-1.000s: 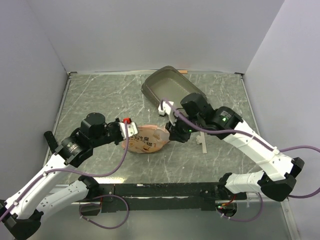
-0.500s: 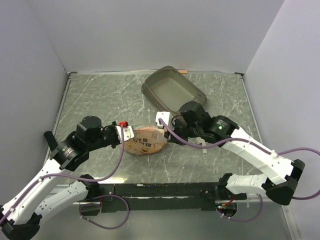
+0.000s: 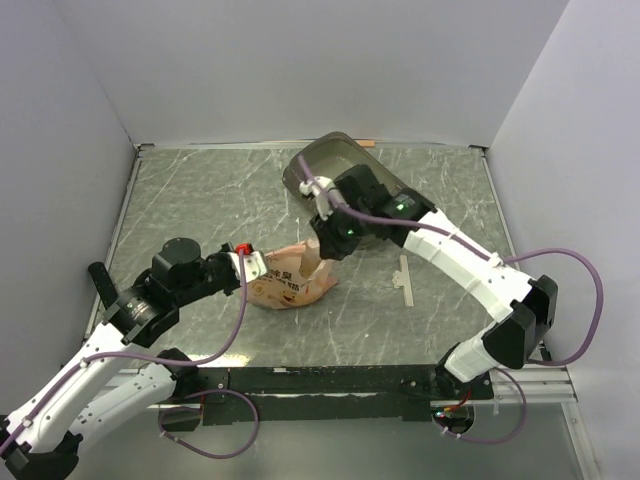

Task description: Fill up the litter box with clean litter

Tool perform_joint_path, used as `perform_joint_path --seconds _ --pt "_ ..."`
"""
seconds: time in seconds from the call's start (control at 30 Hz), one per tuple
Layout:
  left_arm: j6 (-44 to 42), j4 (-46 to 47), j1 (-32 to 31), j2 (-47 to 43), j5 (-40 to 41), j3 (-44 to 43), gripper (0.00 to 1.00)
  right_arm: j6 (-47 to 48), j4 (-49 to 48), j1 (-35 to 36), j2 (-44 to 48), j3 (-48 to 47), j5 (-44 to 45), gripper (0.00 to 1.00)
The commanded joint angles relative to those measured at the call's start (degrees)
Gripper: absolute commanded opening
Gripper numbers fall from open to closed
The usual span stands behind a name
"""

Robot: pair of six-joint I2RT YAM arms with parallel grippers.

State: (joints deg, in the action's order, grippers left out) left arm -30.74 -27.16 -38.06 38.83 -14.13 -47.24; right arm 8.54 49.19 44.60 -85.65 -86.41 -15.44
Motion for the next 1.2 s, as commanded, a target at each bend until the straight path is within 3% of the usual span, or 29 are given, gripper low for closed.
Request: perform_joint_path --seconds 0.0,0.17,0.5,0.7,0.93,1.17 --pt "0.4 9.4 -0.3 -3.2 -0.3 0.3 0.01 -5.5 6.3 -8.1 0.2 -7.0 7.4 0.00" --pt "-1.8 12.0 -0.6 -3.2 2.0 1.2 0.01 -6.7 16.8 -10.3 -2.9 -10.2 2.7 0.00" --pt "-0.5 20.4 -1.6 -5.7 2.8 5.6 0.01 -10.2 19.3 -10.5 -7.8 -7.8 1.1 0.00" --pt "0.2 23.7 -1.9 -5.6 2.9 8.8 0.01 -12.9 11.0 -10.5 -12.2 -1.1 -6.2 0.00" --pt "-0.7 23.1 -2.4 -5.8 5.1 9.5 0.01 -17.8 -1.5 -11.5 -10.7 8.8 -15.9 0.00" --pt "-4.5 20.6 -2.5 -7.8 9.4 8.3 0.01 -26.4 -23.5 -11.8 -5.7 20.5 -28.5 0.00"
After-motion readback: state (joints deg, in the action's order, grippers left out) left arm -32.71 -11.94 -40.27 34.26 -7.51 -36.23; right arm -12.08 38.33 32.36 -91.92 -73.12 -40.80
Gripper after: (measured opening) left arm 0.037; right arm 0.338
